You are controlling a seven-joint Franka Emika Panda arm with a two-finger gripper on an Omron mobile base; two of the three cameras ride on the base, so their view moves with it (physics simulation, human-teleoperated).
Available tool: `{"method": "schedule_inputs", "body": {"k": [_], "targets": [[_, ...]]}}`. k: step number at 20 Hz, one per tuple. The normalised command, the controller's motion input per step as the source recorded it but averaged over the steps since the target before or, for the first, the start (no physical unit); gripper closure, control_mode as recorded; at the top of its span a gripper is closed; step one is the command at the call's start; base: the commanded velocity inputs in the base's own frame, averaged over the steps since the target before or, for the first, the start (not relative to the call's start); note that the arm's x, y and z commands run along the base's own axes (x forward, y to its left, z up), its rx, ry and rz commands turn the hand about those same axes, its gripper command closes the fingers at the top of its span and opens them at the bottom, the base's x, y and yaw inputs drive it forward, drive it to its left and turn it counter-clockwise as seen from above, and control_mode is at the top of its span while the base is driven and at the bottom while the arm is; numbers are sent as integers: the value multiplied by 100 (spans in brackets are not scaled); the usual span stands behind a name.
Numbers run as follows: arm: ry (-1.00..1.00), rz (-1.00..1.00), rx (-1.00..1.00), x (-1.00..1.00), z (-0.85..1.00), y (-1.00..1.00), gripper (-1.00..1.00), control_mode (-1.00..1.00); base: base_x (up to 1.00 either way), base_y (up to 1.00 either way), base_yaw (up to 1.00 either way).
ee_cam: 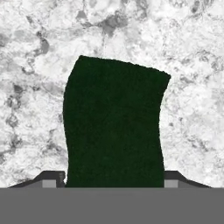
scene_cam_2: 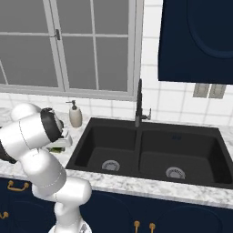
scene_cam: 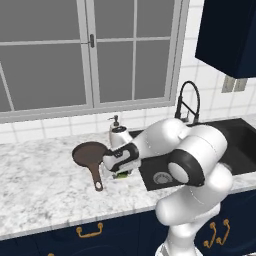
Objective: Pick the pan and sponge and place them into the sink. Then turn on the water.
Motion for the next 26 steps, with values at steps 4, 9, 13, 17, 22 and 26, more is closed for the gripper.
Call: {"method": "schedule_inputs", "body": {"k": [4, 9, 13, 17, 22, 26], "targets": [[0, 0, 0, -28, 24, -68, 100, -100, 0, 0, 0], [-2, 0, 0, -27, 95, 32, 100, -100, 0, 0, 0], [0, 0, 0, 0, 93, 48, 100, -100, 0, 0, 0], [0, 0, 0, 54, 5, 55, 100, -100, 0, 0, 0], [4, 0, 0, 98, 0, 16, 100, -100, 0, 0, 0], [3, 0, 0, 71, 0, 49, 100, -100, 0, 0, 0]]}}
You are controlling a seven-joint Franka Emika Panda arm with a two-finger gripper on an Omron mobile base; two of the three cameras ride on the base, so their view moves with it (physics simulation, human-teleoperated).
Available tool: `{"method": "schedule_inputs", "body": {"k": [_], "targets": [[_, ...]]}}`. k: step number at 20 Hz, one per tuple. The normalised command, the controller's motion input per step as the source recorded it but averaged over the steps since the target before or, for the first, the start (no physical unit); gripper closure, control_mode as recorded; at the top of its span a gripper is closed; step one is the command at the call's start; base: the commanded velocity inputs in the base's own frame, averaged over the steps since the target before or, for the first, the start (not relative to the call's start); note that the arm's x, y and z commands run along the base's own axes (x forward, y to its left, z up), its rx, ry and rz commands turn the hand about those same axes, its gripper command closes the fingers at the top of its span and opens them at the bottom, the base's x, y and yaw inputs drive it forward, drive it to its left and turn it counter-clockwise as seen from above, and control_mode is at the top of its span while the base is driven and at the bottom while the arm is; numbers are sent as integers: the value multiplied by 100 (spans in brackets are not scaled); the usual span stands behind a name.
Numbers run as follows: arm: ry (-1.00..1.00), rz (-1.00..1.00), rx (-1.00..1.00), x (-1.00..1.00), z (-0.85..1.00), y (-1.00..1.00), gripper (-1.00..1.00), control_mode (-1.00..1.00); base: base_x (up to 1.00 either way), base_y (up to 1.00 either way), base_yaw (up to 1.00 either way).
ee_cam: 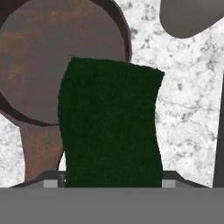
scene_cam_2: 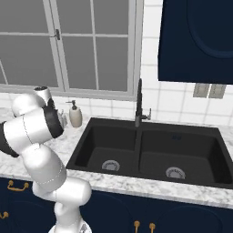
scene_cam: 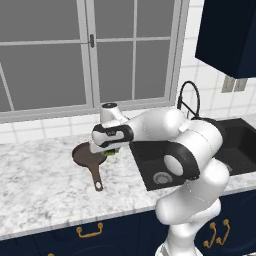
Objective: Pick the pan and sponge and place them into the sink. Then turn on the water.
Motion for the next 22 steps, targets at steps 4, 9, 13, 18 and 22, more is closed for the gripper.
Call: {"method": "schedule_inputs", "body": {"k": [4, 9, 13, 18, 22], "targets": [[0, 0, 1, 5, 0, 59, 100, -100, 0, 0, 0], [0, 0, 0, 71, -22, 19, 100, -100, 0, 0, 0], [0, 0, 0, 21, -44, 6, 100, -100, 0, 0, 0], [0, 0, 0, 0, -33, 13, 100, -100, 0, 0, 0], [1, 0, 0, 11, -52, 29, 100, -100, 0, 0, 0]]}}
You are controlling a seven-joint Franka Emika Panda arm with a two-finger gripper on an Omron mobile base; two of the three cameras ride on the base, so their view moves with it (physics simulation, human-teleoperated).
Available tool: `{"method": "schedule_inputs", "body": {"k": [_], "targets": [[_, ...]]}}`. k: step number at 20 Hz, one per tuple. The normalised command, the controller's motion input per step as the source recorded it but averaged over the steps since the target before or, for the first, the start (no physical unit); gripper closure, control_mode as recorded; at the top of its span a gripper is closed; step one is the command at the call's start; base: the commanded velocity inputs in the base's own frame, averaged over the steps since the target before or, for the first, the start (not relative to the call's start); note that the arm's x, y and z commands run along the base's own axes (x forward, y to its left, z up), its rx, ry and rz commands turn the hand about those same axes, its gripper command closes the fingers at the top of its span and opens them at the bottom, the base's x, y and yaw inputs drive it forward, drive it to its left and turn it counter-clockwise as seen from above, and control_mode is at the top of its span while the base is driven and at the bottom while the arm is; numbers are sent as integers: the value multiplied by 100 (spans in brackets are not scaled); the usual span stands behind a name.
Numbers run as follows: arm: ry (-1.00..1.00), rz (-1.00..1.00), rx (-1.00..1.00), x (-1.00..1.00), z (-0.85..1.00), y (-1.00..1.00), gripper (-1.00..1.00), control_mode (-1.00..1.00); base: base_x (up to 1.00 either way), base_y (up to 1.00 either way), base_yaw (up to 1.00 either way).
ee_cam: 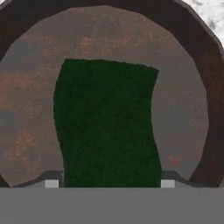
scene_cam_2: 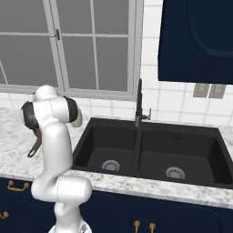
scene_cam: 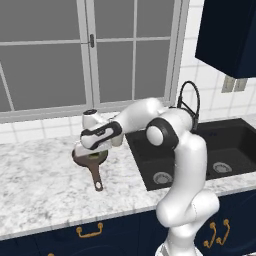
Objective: Pick the pan and sponge and place them into the sink. Then turn on the water.
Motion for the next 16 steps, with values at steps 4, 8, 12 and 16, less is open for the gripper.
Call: {"method": "schedule_inputs", "body": {"k": [4, 8, 12, 16], "targets": [[0, 0, 1, 31, -41, 27, 100, -100, 0, 0, 0], [0, 0, 0, 30, -14, 6, 100, -100, 0, 0, 0], [0, 0, 0, 24, -9, 0, 100, -100, 0, 0, 0], [0, 0, 0, 0, -19, -8, -100, -100, 0, 0, 0]]}}
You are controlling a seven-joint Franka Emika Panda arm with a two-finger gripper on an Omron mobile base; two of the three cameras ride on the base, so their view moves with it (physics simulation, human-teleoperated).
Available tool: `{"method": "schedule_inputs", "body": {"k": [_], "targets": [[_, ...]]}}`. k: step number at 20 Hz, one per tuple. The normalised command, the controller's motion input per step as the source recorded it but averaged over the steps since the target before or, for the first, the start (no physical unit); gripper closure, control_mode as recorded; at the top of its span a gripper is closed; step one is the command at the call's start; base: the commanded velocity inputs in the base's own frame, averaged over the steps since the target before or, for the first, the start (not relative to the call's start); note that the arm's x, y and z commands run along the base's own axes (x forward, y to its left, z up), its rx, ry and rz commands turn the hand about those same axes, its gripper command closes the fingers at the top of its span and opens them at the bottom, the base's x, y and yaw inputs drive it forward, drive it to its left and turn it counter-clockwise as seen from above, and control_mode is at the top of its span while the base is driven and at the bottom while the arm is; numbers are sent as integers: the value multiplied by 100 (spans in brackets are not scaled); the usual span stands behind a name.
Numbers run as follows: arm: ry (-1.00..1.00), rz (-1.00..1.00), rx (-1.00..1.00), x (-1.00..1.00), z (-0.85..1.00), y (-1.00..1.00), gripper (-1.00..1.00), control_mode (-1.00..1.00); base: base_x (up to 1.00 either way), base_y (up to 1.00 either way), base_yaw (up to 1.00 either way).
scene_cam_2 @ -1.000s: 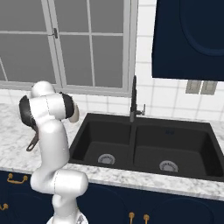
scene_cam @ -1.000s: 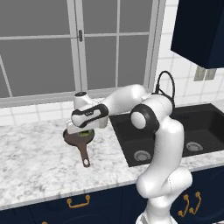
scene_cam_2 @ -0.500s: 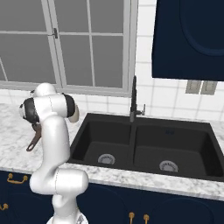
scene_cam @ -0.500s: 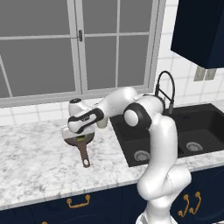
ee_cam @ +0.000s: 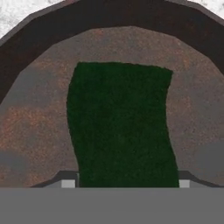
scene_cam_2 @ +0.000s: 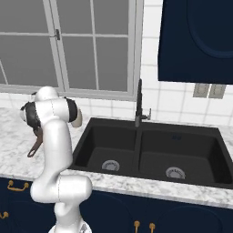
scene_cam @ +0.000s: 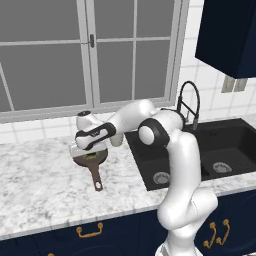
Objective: Pick the pan and sponge and place them into the sink. Then turn on the water.
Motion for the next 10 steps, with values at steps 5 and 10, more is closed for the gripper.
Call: {"method": "schedule_inputs", "body": {"k": [5, 10], "targets": [[-4, 0, 3, -2, 9, -9, -100, -100, 0, 0, 0], [-10, 0, 10, -15, 37, -14, -100, -100, 0, 0, 0]]}}
